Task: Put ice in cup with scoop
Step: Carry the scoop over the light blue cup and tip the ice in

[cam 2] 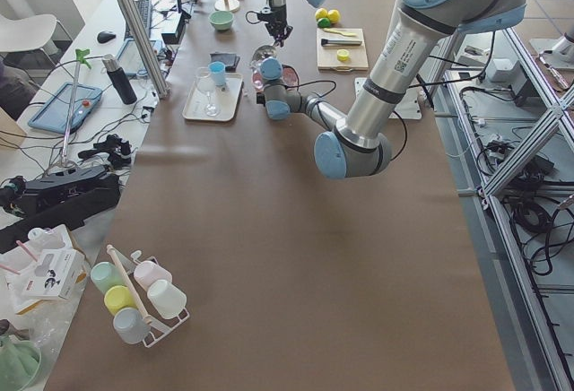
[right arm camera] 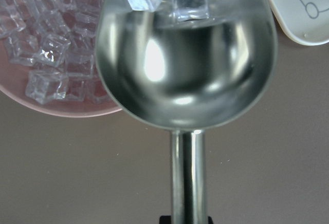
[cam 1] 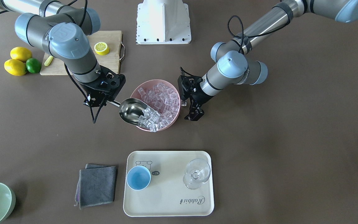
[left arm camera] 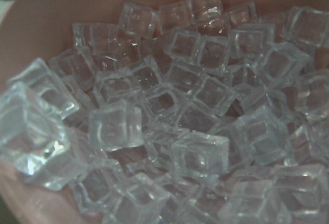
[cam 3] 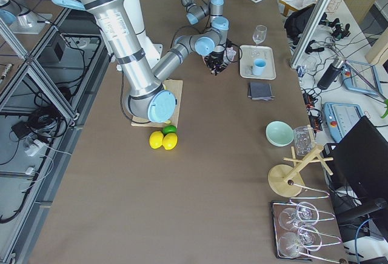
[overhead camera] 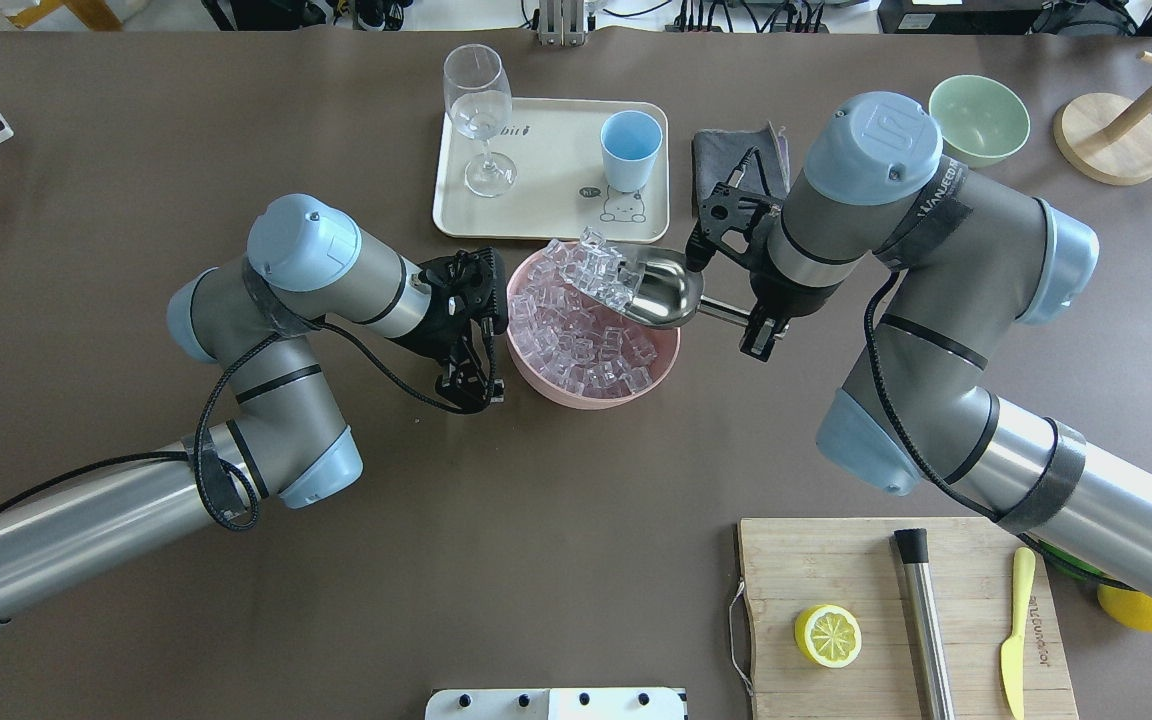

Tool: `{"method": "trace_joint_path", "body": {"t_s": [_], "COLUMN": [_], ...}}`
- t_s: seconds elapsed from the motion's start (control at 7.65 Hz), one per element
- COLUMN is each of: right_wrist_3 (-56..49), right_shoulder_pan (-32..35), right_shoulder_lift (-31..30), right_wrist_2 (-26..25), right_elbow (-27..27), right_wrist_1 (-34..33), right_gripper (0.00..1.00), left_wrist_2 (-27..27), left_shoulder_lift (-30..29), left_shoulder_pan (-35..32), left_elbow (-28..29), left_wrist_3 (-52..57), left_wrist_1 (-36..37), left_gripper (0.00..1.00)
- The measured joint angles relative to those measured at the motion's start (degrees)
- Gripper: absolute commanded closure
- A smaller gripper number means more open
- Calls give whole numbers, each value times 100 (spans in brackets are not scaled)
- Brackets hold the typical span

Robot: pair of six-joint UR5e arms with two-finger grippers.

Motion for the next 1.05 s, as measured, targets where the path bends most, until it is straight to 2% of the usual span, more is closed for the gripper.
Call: {"method": "trace_joint_path", "body": {"t_s": [0.26,0.52,0.78,1.05], "right_wrist_3": [162,309,518,488], "right_shoulder_pan": [355,759,1078,1197], "right_shoulder_lift": [-72,-49,136,882], "right_wrist_2": [410,613,647,587], "right_elbow": [208,132,-344,-1157], "right_wrist_1": [21,-152,-303,-808], "right_gripper": [100,100,100,100], "left_wrist_2": [0,0,0,0], "left_shoulder_lift": [0,1,7,15], "left_shoulder_pan": [0,0,0,-4], "left_elbow": [-1,-1,-8,-15], "left_wrist_3": [1,1,1,5], "left_wrist_1": [4,-1,0,3], "left_gripper": [1,1,1,1]}}
